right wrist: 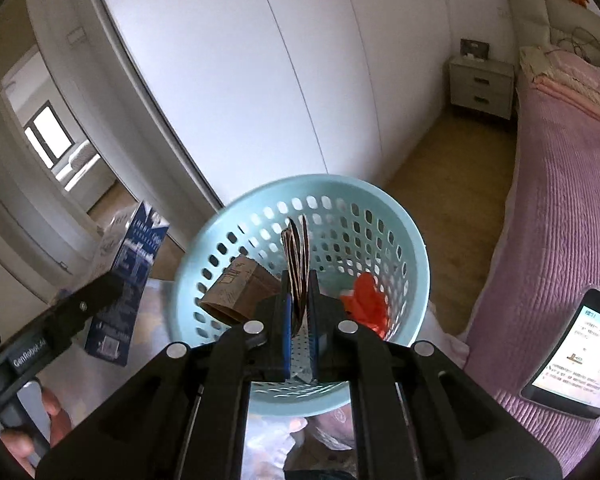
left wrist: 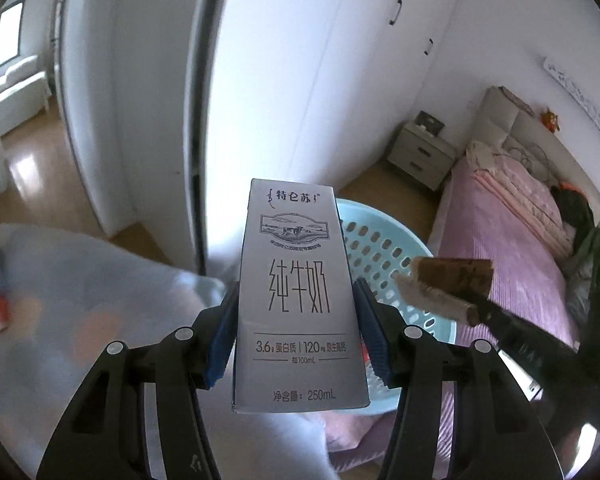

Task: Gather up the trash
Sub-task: 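Carry carton and paper bag over the teal basket and open both tools, then move both empty tools back to the table toward the sponge and card box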

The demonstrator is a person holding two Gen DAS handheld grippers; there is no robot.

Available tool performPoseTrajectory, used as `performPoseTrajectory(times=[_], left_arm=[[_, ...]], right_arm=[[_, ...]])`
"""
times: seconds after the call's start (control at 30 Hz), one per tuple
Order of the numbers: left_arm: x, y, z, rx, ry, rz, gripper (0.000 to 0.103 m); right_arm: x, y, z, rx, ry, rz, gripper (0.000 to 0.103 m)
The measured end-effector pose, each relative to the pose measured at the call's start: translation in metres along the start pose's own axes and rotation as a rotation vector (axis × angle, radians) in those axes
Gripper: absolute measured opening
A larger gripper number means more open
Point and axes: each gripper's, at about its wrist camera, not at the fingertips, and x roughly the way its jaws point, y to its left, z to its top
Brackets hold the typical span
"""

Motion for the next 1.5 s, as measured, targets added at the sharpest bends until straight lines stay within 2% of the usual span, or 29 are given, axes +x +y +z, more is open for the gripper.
performPoseTrajectory(times=[0.1,0.2,0.27,0.33,0.43,0.6,0.77,1.03,1.17,1.3,1.4,1.5], left_arm=[[0.016,-0.005,0.003,-0.003,0.015,-0.011,0.055],[0.020,-0.009,0.002,0.018,-0.001,-0.007,0.068],[0.018,-0.007,0.000,0.026,-0.009,-0.004,0.070],[0.017,-0.001,-0.002,0.012,-0.007,-0.012,0.070],[0.012,0.008,-0.005,-0.008,-0.012,-0.009,0.070],[-0.006,0.017,-0.010,-0.009,-0.043,0.043,0.070],[-0.025,0.033,-0.014,-0.040,-0.061,0.056,0.073],[-0.076,0.067,-0.020,-0.089,-0.156,0.154,0.074],[-0.110,0.099,-0.020,-0.127,-0.208,0.217,0.074],[-0.142,0.143,-0.024,-0.182,-0.244,0.300,0.074],[-0.161,0.183,-0.028,-0.236,-0.269,0.380,0.074],[-0.172,0.226,-0.035,-0.294,-0.274,0.447,0.074]], right_arm=[[0.012,0.000,0.001,0.012,0.019,-0.004,0.005],[0.019,-0.005,0.005,0.010,0.015,0.000,0.007],[0.022,-0.009,0.007,0.013,0.017,0.013,0.012],[0.025,-0.015,0.011,0.021,0.020,0.015,0.025],[0.023,-0.020,0.013,0.038,0.008,0.034,0.036],[0.020,-0.027,0.010,0.062,0.004,0.044,0.036],[0.011,-0.021,0.005,0.055,0.000,0.059,0.036],[-0.002,0.027,0.002,-0.045,-0.013,0.115,0.036],[-0.006,0.062,-0.003,-0.113,-0.014,0.149,0.044],[-0.004,0.112,-0.014,-0.206,-0.004,0.201,0.044],[0.003,0.149,-0.024,-0.278,0.012,0.232,0.053],[0.011,0.187,-0.034,-0.348,0.024,0.254,0.054]])
